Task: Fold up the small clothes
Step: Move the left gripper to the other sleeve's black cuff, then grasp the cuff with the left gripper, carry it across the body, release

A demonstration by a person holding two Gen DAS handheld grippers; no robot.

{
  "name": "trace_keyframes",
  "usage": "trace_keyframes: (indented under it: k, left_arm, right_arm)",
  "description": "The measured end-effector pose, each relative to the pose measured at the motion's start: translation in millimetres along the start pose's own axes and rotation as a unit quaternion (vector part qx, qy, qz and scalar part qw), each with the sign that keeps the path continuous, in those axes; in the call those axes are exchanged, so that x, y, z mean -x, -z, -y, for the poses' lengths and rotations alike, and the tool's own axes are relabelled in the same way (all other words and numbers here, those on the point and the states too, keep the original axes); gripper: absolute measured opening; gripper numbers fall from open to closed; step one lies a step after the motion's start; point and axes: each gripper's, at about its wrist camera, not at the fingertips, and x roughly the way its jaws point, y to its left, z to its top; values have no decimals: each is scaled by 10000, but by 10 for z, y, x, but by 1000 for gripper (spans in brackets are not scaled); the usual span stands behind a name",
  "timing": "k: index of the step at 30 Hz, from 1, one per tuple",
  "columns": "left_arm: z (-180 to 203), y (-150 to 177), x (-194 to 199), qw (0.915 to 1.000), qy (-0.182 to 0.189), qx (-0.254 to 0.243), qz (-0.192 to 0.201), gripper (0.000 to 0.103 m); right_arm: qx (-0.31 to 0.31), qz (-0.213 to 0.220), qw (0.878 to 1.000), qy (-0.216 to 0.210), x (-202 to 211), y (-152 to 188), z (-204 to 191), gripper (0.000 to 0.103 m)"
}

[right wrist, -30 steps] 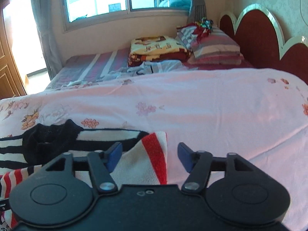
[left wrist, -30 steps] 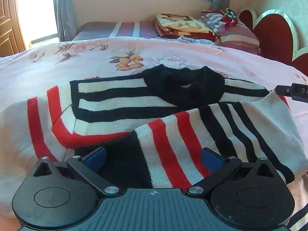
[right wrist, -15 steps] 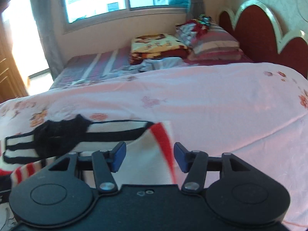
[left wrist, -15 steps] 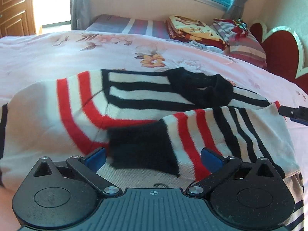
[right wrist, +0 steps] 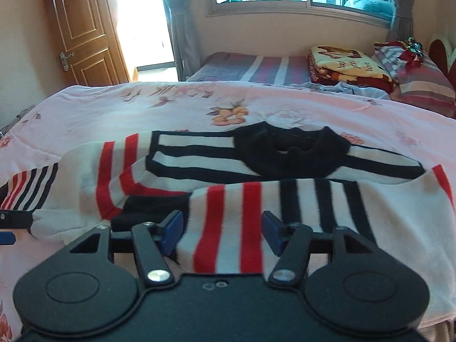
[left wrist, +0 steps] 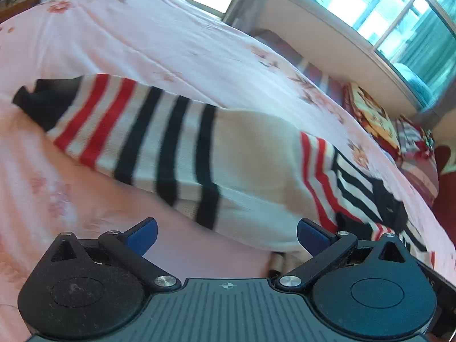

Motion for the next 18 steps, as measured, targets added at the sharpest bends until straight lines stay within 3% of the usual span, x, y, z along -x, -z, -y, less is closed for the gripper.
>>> trace_keyframes:
  k: [4, 8, 14, 17, 18]
  left_arm:
    - [-547, -164, -27, 9970, -150, 749, 86, 103]
    - [-1022, -248, -156, 9856, 236, 1647, 296, 101]
    - [-1321, -490, -402, 9766, 550, 1962, 682, 61]
    - [-1428, -547, -564, 9708, 596, 2219, 697, 22]
    - [-1451, -544, -603, 9668, 673, 2361, 710, 20]
  right_arm:
    - [126, -20, 9999, -94, -90, -34, -245, 62]
    - [178, -71, 9998, -106, -211, -45, -415, 62]
    - [182, -111, 9998, 27, -352, -57, -540, 62]
    - [119, -139, 9998, 121, -412, -57, -548, 62]
    - [122, -136, 9997, 160, -430, -53, -558, 62]
